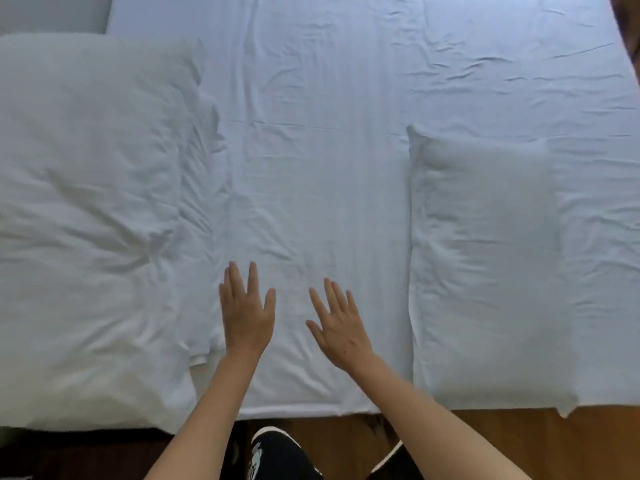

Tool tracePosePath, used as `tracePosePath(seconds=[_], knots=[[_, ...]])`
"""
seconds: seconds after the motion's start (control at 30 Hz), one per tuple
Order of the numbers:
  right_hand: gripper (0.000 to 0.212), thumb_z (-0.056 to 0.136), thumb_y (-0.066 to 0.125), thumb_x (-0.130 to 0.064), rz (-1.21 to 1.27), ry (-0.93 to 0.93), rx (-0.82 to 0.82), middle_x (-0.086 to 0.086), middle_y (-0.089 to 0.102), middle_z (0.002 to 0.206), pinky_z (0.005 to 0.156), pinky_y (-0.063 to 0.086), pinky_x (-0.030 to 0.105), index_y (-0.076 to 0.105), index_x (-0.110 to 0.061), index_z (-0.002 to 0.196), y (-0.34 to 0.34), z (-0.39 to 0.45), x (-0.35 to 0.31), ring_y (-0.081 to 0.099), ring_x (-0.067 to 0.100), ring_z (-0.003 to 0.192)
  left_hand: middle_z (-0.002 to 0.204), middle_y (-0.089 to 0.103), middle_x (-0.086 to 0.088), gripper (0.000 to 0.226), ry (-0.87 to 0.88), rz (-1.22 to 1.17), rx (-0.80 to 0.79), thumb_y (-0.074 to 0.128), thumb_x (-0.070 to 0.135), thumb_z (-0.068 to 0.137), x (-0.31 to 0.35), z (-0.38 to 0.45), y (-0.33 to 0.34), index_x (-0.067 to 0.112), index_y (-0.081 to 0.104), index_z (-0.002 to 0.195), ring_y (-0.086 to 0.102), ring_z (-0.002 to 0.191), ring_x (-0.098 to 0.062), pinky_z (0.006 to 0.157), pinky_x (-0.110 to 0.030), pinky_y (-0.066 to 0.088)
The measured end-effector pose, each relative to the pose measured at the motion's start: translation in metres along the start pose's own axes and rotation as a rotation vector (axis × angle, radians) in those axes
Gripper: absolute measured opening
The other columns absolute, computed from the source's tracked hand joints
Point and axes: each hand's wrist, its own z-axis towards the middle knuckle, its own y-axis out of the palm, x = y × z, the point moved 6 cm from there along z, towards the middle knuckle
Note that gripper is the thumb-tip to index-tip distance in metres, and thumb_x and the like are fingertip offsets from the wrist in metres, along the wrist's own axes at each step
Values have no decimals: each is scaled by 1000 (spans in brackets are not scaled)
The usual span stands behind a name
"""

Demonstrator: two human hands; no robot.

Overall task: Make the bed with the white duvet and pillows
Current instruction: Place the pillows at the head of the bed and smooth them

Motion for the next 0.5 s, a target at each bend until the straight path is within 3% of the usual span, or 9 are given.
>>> tracePosePath(seconds=[0.1,0.23,0.33,0.4,0.5], knots=[[59,94,33,-44,12,135,66,23,40,147,105,39,56,34,-12,145,-20,-25,110,41,39,135,158,12,-20,62,33,-65,-172,52,31,97,82,-24,60,16,26,151,14,146,-34,119,-44,15],[63,92,34,-46,36,343,146,25,42,145,104,38,59,34,-12,145,-39,-59,255,42,43,132,161,9,-9,64,41,-174,-373,46,41,98,186,-41,141,30,15,153,14,147,-26,117,-39,21],[72,92,41,-55,116,593,226,24,31,152,112,24,56,33,-11,149,-47,-89,367,30,42,140,160,17,-2,72,-54,-324,-551,49,51,94,244,-48,208,34,11,153,21,145,-20,112,-40,29],[90,86,56,-61,265,858,303,20,20,157,117,14,48,20,-14,153,-50,-115,444,18,35,145,158,24,2,84,-134,-444,-651,57,57,87,272,-47,249,33,11,153,27,143,-19,110,-40,31],[115,72,69,-66,661,1103,341,14,23,157,117,19,42,7,-17,155,-36,-142,535,23,28,145,156,26,8,110,-245,-548,-777,70,63,72,291,-46,299,28,4,154,31,141,-20,111,-40,31]])
